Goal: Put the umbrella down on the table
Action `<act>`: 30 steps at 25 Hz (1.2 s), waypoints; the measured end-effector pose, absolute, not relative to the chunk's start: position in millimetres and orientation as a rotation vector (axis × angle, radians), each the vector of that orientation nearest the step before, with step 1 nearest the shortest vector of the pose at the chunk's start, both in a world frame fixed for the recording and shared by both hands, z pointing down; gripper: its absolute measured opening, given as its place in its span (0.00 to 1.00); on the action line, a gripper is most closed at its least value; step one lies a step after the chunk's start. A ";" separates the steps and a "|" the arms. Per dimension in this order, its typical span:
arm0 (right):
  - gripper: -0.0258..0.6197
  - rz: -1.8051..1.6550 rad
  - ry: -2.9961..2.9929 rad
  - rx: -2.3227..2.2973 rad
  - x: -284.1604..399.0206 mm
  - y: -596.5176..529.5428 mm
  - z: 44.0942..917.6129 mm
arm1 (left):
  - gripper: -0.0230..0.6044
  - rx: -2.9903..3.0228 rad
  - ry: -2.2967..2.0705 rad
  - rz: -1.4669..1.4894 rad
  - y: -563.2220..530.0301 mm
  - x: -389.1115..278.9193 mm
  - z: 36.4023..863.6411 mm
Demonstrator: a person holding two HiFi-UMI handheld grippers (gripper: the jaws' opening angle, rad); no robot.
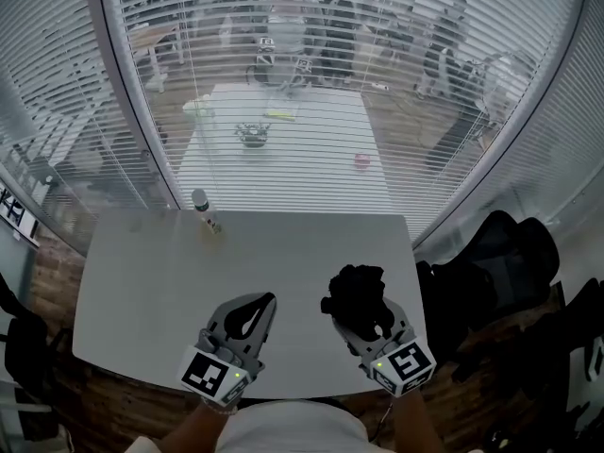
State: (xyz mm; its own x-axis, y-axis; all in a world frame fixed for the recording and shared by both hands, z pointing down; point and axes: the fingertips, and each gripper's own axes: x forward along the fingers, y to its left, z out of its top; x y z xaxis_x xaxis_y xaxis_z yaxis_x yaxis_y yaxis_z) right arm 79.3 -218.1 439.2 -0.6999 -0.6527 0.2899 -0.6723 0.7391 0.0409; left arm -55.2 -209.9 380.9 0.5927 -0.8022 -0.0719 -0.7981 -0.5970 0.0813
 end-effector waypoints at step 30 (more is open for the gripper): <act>0.45 -0.018 -2.207 0.711 60.0 -257.6 556.5 | 0.05 2.730 -1.382 -0.157 -209.5 -65.9 393.9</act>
